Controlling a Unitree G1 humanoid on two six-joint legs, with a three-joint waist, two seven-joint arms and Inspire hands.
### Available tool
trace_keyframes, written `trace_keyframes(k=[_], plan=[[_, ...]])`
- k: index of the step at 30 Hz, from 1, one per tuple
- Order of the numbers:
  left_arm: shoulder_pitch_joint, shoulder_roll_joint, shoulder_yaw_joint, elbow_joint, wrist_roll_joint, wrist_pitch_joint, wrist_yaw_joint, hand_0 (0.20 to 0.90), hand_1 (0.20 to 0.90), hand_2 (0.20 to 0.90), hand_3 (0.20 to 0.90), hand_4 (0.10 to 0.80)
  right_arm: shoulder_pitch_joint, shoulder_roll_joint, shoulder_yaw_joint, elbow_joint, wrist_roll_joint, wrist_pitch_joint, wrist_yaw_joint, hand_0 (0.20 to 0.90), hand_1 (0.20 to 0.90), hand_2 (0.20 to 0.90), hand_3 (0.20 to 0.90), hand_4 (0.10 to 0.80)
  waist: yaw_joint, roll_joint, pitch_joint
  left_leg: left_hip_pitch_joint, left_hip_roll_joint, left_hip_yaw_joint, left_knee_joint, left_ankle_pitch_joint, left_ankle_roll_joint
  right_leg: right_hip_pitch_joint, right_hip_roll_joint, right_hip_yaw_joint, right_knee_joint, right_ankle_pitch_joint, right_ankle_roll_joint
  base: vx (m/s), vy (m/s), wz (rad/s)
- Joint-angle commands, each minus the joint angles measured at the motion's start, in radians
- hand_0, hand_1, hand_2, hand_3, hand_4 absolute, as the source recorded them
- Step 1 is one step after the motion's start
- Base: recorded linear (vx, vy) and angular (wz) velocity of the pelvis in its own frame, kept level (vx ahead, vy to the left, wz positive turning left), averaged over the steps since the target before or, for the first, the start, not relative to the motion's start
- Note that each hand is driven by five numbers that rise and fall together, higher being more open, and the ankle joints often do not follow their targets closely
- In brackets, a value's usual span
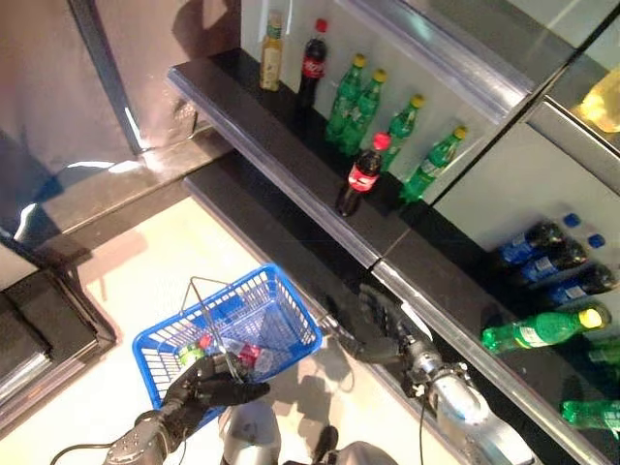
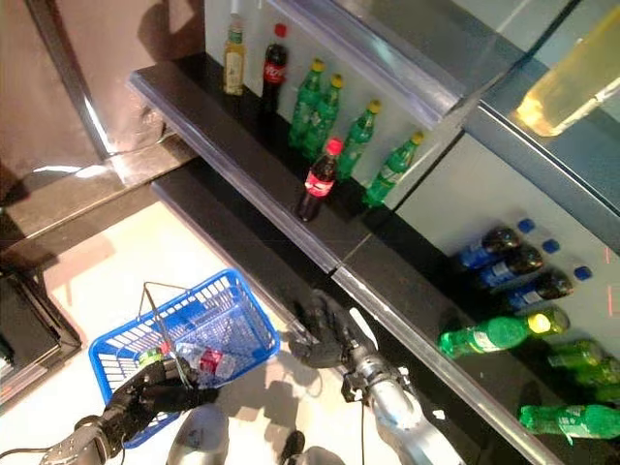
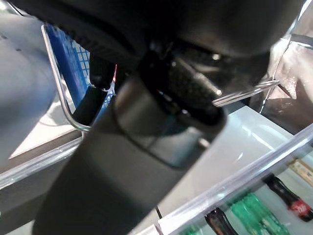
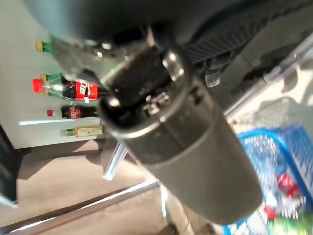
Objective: Pick up the drink and place into the basket.
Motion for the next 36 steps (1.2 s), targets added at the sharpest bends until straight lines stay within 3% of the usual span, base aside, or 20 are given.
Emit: trace_keyframes(k=[1, 10, 11, 14, 15, 25, 29, 34, 36], plan=[[-0.020, -0.058, -0.016, -0.221, -0.010, -0.264, 0.000, 0.300, 0.300, 0.300, 0.200, 0.100, -0.031, -0.113, -0.032, -0.137, -0.075, -0.183, -0.004, 0.900, 0.900, 0.900, 0.900, 0.800, -0.038, 0.070, -0.181, 0.082, -0.022, 0.024, -0.082, 0.020, 0.108, -0.031, 0.035, 0.016, 0.026, 0.072, -0.004, -0.027, 0.049, -0.09], [-0.011, -0.095, -0.020, -0.044, 0.050, -0.352, 0.142, 0.300, 0.300, 0.300, 0.200, 0.100, 0.061, -0.096, -0.088, -0.048, -0.040, -0.198, -0.028, 0.900, 0.900, 0.900, 0.900, 0.800, -0.113, 0.071, -0.223, 0.102, -0.005, 0.108, -0.116, 0.015, 0.109, -0.052, 0.019, 0.079, -0.001, 0.086, 0.015, -0.093, 0.048, -0.28], [-0.039, -0.120, -0.027, 0.082, 0.049, -0.378, 0.206, 0.300, 0.300, 0.300, 0.200, 0.100, 0.085, -0.076, -0.092, 0.082, -0.140, -0.191, -0.078, 0.900, 0.900, 0.900, 0.900, 0.800, -0.157, 0.070, -0.232, 0.110, 0.000, 0.154, -0.123, 0.005, 0.109, -0.062, 0.008, 0.111, -0.010, 0.088, 0.022, -0.164, 0.110, -0.49], [-0.056, -0.142, -0.025, 0.172, 0.036, -0.398, 0.222, 0.300, 0.300, 0.300, 0.200, 0.100, 0.094, -0.070, -0.090, 0.177, -0.190, -0.197, -0.092, 0.900, 0.900, 0.900, 0.900, 0.800, -0.177, 0.072, -0.233, 0.114, 0.002, 0.181, -0.124, 0.000, 0.110, -0.067, 0.002, 0.128, -0.016, 0.094, 0.025, -0.112, 0.087, -0.63], [-0.088, -0.188, 0.002, 0.336, 0.011, -0.422, 0.227, 0.300, 0.300, 0.300, 0.200, 0.100, 0.121, -0.031, -0.100, 0.348, -0.196, -0.203, -0.099, 0.900, 0.900, 0.900, 0.900, 0.800, -0.214, 0.075, -0.236, 0.113, -0.001, 0.224, -0.119, -0.011, 0.113, -0.083, -0.011, 0.161, -0.018, 0.105, 0.029, -0.180, 0.155, -0.98], [-0.233, -0.323, 0.027, 0.683, 0.037, -0.433, 0.249, 0.300, 0.300, 0.300, 0.200, 0.100, 0.029, 0.199, -0.113, 0.935, -0.149, -0.087, -0.175, 0.900, 0.900, 0.900, 0.900, 0.800, -0.274, 0.104, -0.236, 0.119, -0.036, 0.281, -0.101, -0.053, 0.129, -0.109, -0.036, 0.234, -0.021, 0.134, 0.033, -0.062, 0.093, -0.22], [-0.273, -0.360, 0.027, 0.815, 0.052, -0.427, 0.250, 0.300, 0.300, 0.300, 0.200, 0.100, 0.005, 0.256, -0.147, 1.135, -0.061, -0.103, -0.178, 0.900, 0.900, 0.900, 0.900, 0.800, -0.294, 0.114, -0.245, 0.120, -0.045, 0.308, -0.104, -0.062, 0.132, -0.120, -0.044, 0.260, -0.043, 0.155, 0.038, -0.003, 0.086, -0.22], [-0.300, -0.394, 0.033, 0.962, 0.055, -0.406, 0.264, 0.300, 0.300, 0.300, 0.200, 0.100, -0.009, 0.283, -0.209, 1.286, -0.015, -0.173, -0.164, 0.900, 0.900, 0.900, 0.900, 0.800, -0.343, 0.112, -0.252, 0.132, -0.041, 0.368, -0.146, -0.056, 0.112, -0.178, -0.066, 0.282, -0.147, 0.269, 0.084, 0.012, 0.043, -0.24], [-0.301, -0.394, 0.049, 0.982, 0.024, -0.404, 0.279, 0.300, 0.300, 0.300, 0.200, 0.100, -0.018, 0.284, -0.229, 1.316, -0.010, -0.200, -0.146, 0.900, 0.900, 0.900, 0.900, 0.800, -0.354, 0.109, -0.237, 0.143, -0.020, 0.417, -0.166, -0.058, 0.095, -0.238, -0.075, 0.232, -0.153, 0.309, 0.110, -0.173, -0.051, -0.80]])
